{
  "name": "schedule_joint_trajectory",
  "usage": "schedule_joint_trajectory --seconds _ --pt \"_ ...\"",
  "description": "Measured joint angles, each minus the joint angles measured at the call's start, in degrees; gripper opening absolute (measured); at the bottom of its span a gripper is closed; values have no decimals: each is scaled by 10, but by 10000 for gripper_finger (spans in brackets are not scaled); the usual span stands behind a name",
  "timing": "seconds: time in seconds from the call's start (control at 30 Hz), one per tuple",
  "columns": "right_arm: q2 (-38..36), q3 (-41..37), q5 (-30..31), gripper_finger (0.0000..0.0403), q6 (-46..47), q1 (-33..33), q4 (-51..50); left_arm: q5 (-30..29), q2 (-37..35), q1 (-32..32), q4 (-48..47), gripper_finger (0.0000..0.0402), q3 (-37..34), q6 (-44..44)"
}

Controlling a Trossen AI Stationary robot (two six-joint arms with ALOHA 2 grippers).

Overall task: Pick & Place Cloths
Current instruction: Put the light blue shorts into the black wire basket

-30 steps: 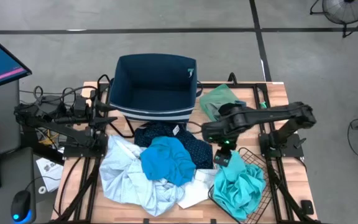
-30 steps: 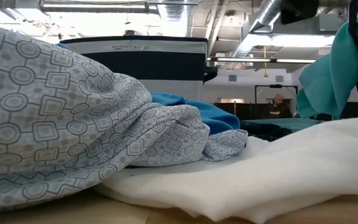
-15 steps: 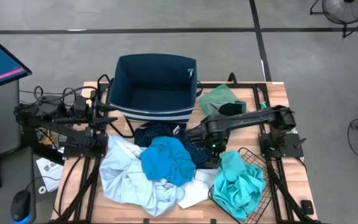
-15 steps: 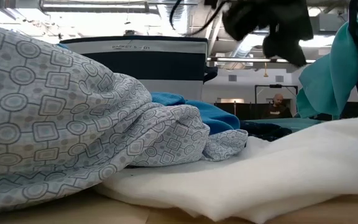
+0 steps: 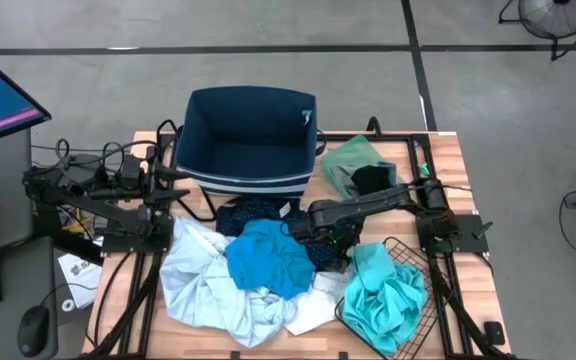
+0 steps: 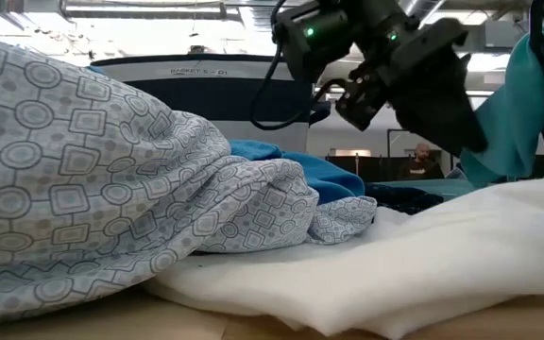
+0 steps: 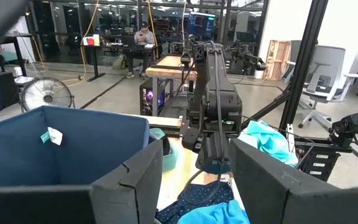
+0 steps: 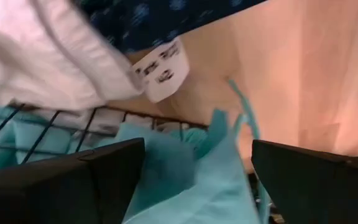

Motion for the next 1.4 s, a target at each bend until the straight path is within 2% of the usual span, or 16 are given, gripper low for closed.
schedule_joint_trajectory --seconds 0.07,0.13,0.2,0.33,0.37,0.47,0.63,0.87,1.0,1.1,1.27,1.4 --pt "1 0 8 269 8 0 0 0 0 0 -1 173 0 0" --pt "2 0 8 235 20 1 0 0 0 0 -3 173 0 0" --pt "2 0 8 181 30 0 -1 0 0 0 -4 173 0 0" --pt "-3 0 5 40 22 -1 -1 0 0 0 -4 173 0 0" --pt "-3 0 4 21 18 -1 -1 0 0 0 -4 173 0 0" --pt "-10 4 3 9 19 0 0 0 0 0 -4 173 0 0" --pt "-73 49 16 3 60 0 -2 0 0 0 -4 173 0 0" --pt "-229 88 41 1 246 34 -1 0 0 0 -4 173 0 0" --pt "-308 88 57 1 390 101 -1 0 0 0 -4 173 0 0" --pt "-338 86 78 1 502 174 0 0 0 0 -4 173 0 0" --pt "-337 54 80 0 670 290 -1 0 0 0 -4 173 0 0" --pt "-302 7 40 0 758 347 -1 0 0 0 -4 173 0 0"
